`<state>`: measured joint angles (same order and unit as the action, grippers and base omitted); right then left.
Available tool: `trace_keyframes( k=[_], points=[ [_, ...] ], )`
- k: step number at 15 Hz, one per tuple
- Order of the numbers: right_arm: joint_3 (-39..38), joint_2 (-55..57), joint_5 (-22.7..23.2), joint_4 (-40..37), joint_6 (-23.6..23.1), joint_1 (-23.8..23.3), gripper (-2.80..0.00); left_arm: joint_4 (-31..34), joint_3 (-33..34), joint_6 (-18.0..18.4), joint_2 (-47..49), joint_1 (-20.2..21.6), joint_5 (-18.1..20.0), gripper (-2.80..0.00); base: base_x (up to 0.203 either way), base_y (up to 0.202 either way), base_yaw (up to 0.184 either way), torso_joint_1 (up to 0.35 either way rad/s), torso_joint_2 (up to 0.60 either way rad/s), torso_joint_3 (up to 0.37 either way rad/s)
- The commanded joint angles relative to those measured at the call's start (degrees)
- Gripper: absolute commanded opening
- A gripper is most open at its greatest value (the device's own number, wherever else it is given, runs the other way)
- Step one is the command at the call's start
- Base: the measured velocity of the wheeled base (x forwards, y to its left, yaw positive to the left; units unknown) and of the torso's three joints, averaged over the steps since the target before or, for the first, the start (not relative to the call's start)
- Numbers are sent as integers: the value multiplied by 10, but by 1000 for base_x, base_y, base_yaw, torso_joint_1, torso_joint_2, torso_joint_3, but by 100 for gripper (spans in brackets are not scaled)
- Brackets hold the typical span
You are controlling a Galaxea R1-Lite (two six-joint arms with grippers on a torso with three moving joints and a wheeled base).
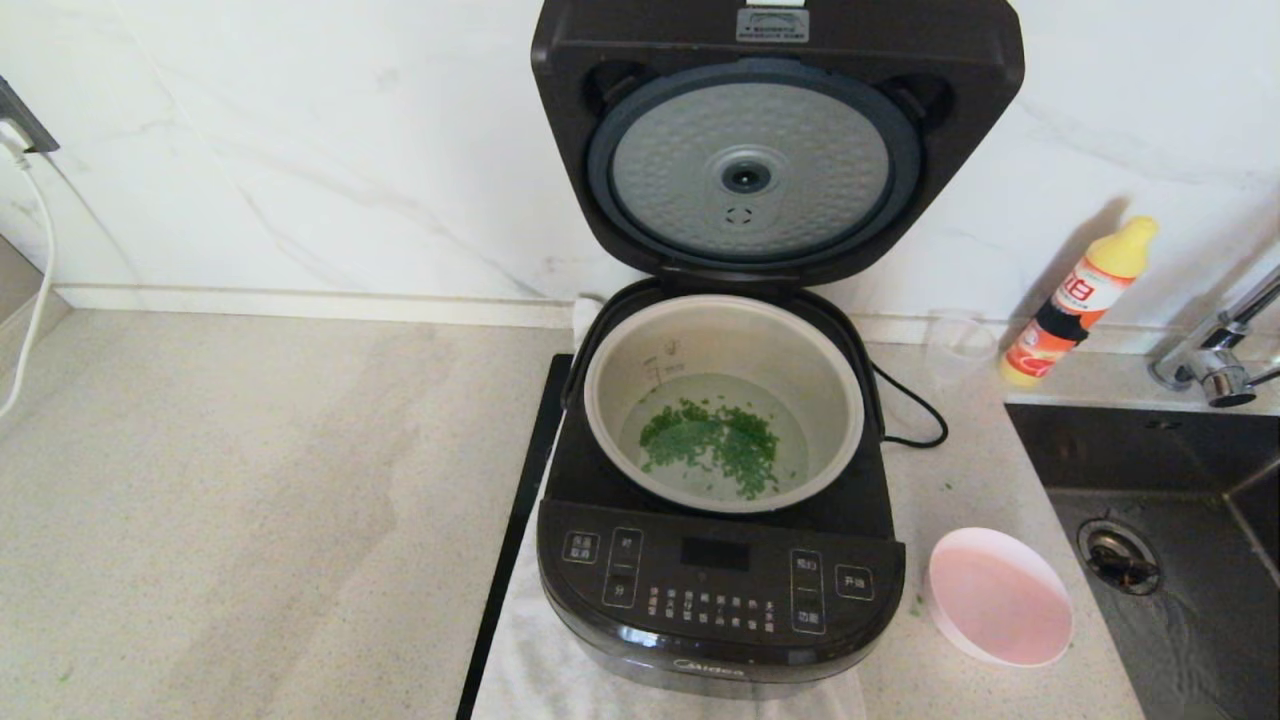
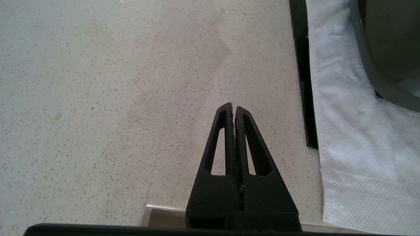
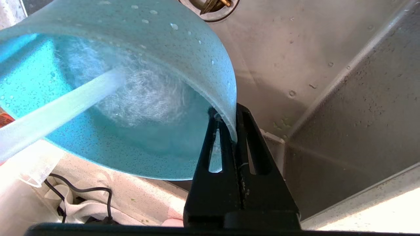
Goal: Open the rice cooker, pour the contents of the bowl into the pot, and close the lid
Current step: Fill a bowl with water from the tap, then pour the water from the bowl into the rice cooker
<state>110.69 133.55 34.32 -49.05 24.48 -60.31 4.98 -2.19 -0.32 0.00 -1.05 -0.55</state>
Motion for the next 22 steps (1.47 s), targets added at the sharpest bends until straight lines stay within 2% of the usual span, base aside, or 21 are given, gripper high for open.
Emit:
trace_keyframes(
  k=[1,8,11,15,18,22],
  points=[
    [0,-3,2,-3,1,0,-280,0,0,0,-2,0,0,-280,0,0,0,0,0,0],
    [0,-16,0,-15,-1,5,-280,0,0,0,-2,0,0,-280,0,0,0,0,0,0],
    [-1,-47,-4,-65,-21,25,-280,0,1,0,-2,0,0,-280,0,0,0,0,0,0],
    [-2,-114,-36,-166,-78,92,-280,0,0,0,-1,0,0,-280,0,0,0,0,0,0],
    [-8,-167,-71,-206,-84,148,-280,0,0,0,-2,0,0,-280,0,0,0,0,0,0],
    [-52,-256,-110,-223,-87,236,-280,0,0,0,-2,0,0,-280,0,0,0,0,0,0]
  ],
)
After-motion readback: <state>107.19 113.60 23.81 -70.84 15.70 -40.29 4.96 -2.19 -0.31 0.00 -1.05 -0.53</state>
